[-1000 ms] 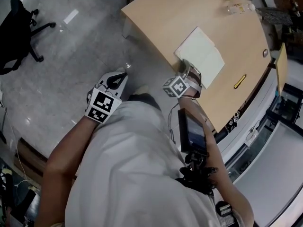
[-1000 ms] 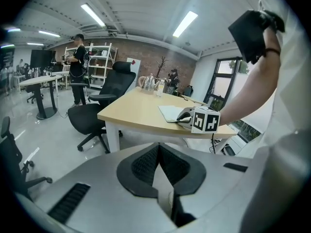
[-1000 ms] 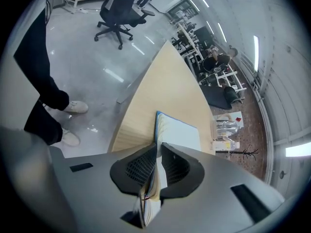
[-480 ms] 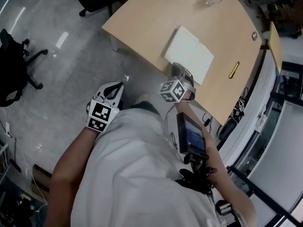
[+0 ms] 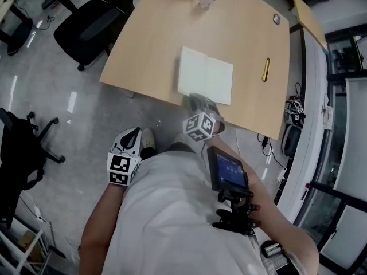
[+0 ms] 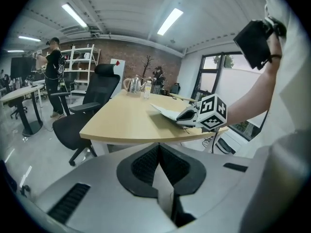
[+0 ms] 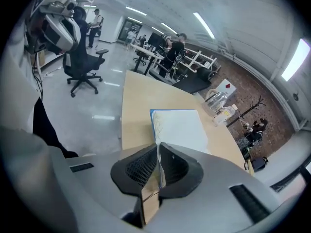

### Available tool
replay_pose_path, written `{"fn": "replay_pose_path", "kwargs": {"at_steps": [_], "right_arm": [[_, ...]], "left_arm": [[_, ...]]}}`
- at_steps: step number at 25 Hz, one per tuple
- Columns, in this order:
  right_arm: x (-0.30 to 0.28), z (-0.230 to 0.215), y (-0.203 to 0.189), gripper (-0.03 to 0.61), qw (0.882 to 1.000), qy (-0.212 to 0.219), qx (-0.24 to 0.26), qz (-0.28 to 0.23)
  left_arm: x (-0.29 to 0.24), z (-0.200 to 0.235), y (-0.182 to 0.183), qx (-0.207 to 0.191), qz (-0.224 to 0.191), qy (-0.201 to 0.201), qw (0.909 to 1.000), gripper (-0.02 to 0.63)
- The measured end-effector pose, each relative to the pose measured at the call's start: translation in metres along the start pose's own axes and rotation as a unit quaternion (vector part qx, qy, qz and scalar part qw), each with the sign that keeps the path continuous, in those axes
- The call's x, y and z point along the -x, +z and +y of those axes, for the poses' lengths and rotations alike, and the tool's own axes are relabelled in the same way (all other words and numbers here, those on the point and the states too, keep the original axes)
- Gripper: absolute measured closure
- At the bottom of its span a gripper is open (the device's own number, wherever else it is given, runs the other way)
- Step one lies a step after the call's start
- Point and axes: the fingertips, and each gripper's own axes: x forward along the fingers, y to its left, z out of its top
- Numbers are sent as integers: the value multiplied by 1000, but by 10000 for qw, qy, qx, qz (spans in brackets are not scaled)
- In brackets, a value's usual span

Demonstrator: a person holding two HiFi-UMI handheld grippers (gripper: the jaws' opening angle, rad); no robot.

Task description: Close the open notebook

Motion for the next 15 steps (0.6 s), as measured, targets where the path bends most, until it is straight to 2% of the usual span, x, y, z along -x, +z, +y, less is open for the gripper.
{"fn": "replay_pose_path", "kwargs": {"at_steps": [6, 15], "right_arm": [[9, -5, -1, 546, 9963, 42, -830, -213], [14, -15, -1, 549, 9859, 206, -1586, -502]], "left_arm": [[-6, 1, 13, -232, -8, -42, 9997, 607], [-27, -1, 44, -498, -101, -167, 9986, 607]]}}
